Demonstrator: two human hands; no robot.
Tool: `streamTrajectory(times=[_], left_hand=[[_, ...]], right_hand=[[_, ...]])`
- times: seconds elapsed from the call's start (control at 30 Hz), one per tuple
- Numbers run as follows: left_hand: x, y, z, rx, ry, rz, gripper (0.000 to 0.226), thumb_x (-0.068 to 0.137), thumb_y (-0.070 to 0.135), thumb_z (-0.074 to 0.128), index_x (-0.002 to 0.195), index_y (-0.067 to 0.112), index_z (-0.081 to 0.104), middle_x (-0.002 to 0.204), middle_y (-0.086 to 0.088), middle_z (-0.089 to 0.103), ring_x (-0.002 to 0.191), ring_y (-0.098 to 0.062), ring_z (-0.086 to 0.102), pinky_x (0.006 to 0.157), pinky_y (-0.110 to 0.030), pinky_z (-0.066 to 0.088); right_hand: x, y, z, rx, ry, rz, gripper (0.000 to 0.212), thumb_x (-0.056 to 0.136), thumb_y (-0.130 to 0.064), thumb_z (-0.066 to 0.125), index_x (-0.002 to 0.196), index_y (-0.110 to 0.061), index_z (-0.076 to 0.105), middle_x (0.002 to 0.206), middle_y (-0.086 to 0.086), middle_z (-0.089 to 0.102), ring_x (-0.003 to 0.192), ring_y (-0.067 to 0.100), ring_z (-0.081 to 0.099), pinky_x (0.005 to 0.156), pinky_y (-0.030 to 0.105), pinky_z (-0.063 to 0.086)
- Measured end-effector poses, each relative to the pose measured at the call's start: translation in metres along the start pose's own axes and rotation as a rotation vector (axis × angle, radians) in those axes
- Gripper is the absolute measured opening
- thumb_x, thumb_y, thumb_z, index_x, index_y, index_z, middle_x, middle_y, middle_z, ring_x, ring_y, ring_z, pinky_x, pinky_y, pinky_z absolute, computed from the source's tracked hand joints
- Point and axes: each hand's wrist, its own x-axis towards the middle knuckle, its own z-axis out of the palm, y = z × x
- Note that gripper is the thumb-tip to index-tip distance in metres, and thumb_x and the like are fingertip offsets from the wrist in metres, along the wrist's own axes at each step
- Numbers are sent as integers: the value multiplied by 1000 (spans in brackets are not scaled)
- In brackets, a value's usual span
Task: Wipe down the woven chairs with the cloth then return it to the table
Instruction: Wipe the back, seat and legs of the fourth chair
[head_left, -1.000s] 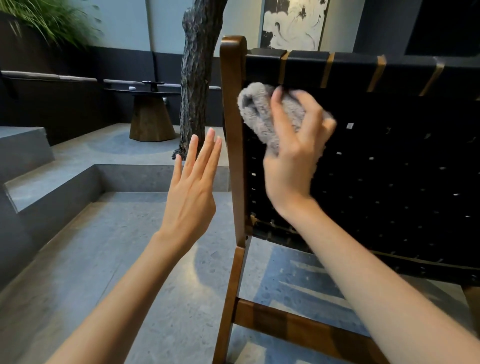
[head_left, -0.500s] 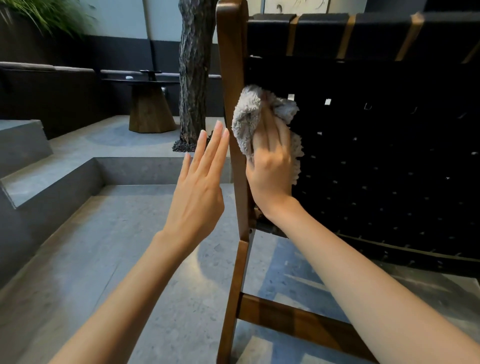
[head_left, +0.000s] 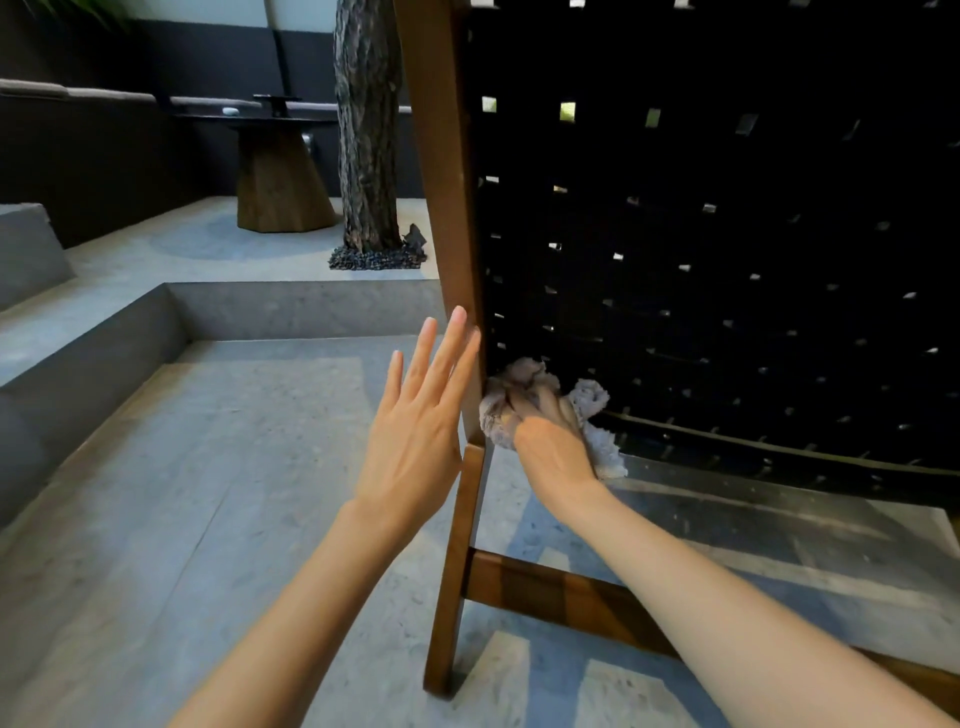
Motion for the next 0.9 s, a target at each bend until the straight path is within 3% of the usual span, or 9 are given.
streamTrajectory(times=[0.1, 0.27, 0.43, 0.53, 0.67, 0.8, 0.9], left_hand=[[-6, 5, 8, 70, -31, 13, 89, 76, -11, 38, 150, 14, -4, 155, -2, -20, 144, -24, -19, 117, -42, -6], [-15, 17, 18, 79, -78, -42, 72, 78, 3, 2, 149, 10, -7, 151, -2, -26, 140, -23, -24, 116, -40, -9], [-19, 34, 40, 133, -148, -23, 84, 88, -7, 33, 144, 11, -26, 149, -5, -38, 138, -22, -33, 113, -36, -19], [-11, 57, 54, 109, -204, 5, 87, 81, -9, 28, 143, 12, -30, 147, -5, -40, 135, -22, -37, 111, -35, -23], [1, 98, 76, 29, -256, 67, 86, 85, -7, 34, 143, 14, -26, 149, -4, -35, 135, -20, -35, 106, -34, -26], [9, 149, 96, -41, -319, 139, 83, 87, -2, 36, 145, 12, -23, 150, -4, -32, 141, -18, -26, 113, -33, -16], [13, 188, 105, -89, -364, 172, 82, 88, -2, 36, 146, 10, -21, 153, -5, -27, 144, -18, -19, 115, -33, -12]], right_hand=[[6, -2, -2, -147, 6, -71, 47, 94, -9, 45, 141, -14, 42, 148, 9, 35, 139, 33, 20, 111, 39, 22], [9, 5, -7, -190, 57, -166, 46, 94, -7, 43, 140, -13, 42, 144, 9, 40, 136, 34, 23, 106, 40, 27], [-14, 40, -15, -90, 46, -130, 49, 97, -13, 24, 145, -17, 35, 149, 6, 34, 132, 32, 28, 105, 38, 24], [-37, 78, -21, -10, -14, -97, 52, 97, -7, 39, 148, -19, 34, 151, 7, 33, 136, 35, 29, 109, 39, 22], [-64, 131, -33, 123, -154, 26, 51, 100, -14, 32, 149, -29, 31, 160, 2, 16, 147, 21, 5, 117, 34, -1], [-101, 176, -48, 85, -132, 79, 55, 99, -9, 35, 150, -31, 28, 160, -1, 14, 148, 19, 5, 116, 31, 0], [-134, 210, -60, 28, -54, 123, 59, 98, -6, 35, 150, -30, 26, 159, -3, 19, 146, 23, 14, 114, 28, 8]])
